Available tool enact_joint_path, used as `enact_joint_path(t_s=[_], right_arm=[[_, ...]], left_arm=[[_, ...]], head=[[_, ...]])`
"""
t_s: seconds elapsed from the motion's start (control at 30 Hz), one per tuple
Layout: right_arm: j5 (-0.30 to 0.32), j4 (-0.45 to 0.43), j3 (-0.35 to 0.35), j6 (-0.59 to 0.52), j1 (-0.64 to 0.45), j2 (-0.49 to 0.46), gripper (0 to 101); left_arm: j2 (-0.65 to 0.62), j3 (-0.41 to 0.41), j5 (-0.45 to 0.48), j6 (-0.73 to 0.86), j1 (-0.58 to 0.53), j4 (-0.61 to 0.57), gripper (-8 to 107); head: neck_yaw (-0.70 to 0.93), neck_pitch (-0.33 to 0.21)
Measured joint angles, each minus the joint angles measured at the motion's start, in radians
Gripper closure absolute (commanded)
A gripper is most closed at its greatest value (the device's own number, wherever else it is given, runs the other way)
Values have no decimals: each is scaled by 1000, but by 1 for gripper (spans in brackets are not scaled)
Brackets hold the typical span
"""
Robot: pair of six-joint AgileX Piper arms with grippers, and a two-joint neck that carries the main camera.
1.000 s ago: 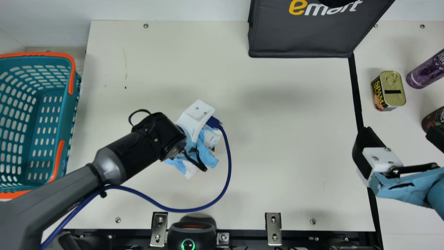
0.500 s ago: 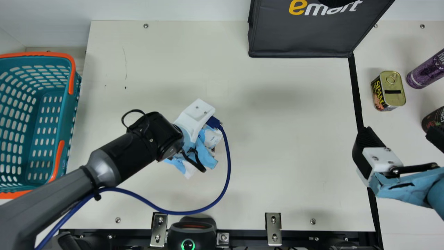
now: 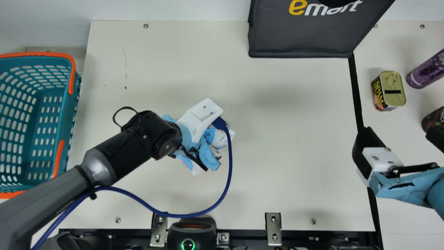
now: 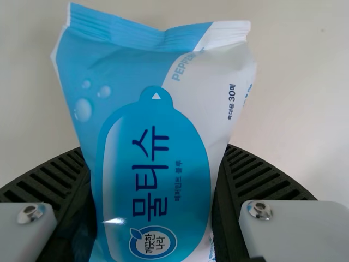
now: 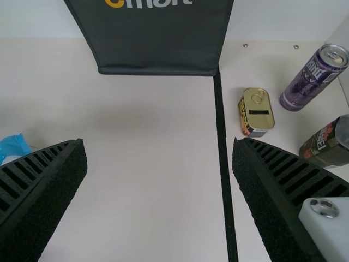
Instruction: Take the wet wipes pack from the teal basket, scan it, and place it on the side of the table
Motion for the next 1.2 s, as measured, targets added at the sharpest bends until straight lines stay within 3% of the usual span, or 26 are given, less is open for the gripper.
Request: enact_joint_path(t_s=[0.37,0.73,1.2], right_arm=[[0,0,0,0,0,0,6],[0,0,0,0,0,0,6],[1,0,0,0,0,0,6]], left_arm=[[0,40,-108,171,31,-79,107],[2,88,-214,234,35,-114,107],[-6,100,-186,383,45,-249,107]], head=[[0,0],[0,0],[0,0]])
